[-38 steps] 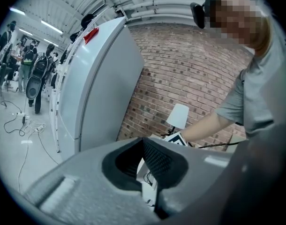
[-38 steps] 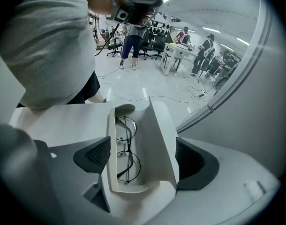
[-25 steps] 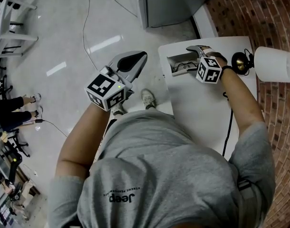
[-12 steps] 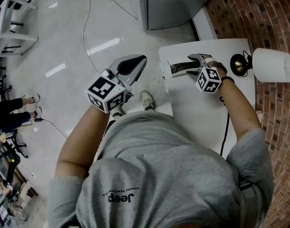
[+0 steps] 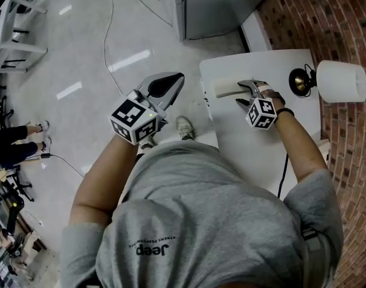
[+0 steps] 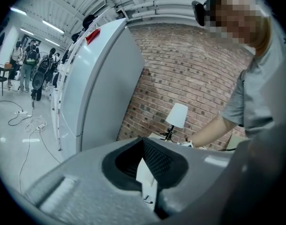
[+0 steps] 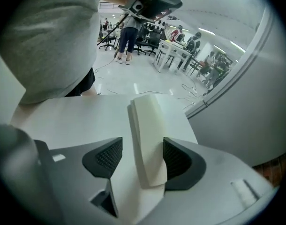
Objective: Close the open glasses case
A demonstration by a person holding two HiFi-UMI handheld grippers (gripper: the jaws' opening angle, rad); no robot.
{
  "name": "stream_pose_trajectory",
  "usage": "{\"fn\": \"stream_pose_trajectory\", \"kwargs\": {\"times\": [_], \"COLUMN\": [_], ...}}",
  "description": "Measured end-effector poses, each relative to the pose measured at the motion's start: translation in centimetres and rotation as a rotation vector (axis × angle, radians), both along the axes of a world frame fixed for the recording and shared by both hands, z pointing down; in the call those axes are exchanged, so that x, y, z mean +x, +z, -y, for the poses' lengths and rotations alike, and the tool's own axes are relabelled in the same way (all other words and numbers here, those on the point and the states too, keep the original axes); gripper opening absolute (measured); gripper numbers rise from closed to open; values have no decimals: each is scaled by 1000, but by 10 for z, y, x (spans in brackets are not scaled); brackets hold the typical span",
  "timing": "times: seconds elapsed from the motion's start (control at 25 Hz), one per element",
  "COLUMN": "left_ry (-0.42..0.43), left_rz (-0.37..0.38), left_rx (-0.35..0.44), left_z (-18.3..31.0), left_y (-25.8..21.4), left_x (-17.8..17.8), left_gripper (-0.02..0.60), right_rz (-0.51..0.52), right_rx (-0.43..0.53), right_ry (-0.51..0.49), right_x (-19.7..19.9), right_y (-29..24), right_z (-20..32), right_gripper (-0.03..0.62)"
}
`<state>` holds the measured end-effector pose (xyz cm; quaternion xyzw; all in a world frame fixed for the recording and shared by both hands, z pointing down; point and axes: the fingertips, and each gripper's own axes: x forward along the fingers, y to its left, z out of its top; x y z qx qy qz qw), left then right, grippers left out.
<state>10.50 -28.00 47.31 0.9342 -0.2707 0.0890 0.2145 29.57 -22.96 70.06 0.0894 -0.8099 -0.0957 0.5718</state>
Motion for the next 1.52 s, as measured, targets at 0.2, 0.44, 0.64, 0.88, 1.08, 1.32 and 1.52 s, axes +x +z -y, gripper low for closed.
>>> {"fn": "stream_pose_trajectory", "kwargs": {"times": [0.2,0.44,0.64,0.88,1.08,1.32,1.52], "left_ry": [-4,-8,-19,-56,-91,-158,-221], "left_rz": [-3,-11,-16,-42,-59,-74,-63], "left_rx": [-1,9,22,44,73,111,141], "left_z": [-3,-5,-7,-8,-10,-12,-19], "left_y": [0,-6,-11,-25,-46,-72,-89], "left_x": [-3,-8,-17,-45,-81,-143,-203], "left_gripper": [-3,-3,-3,-3,-3,-3,-3], "right_rz": [0,-24,25,214,416,617,754], "right_rx": [7,3,-22,30,97,127,88], "right_ry": [22,23,76,161,234,280,299], "right_x": [-1,-2,-9,-50,-100,-170,-237], "right_y": [-1,-1,-17,-90,-166,-235,-276], "right_z": [3,3,5,24,41,55,60], "right_gripper": [239,240,285,272,225,186,151]}}
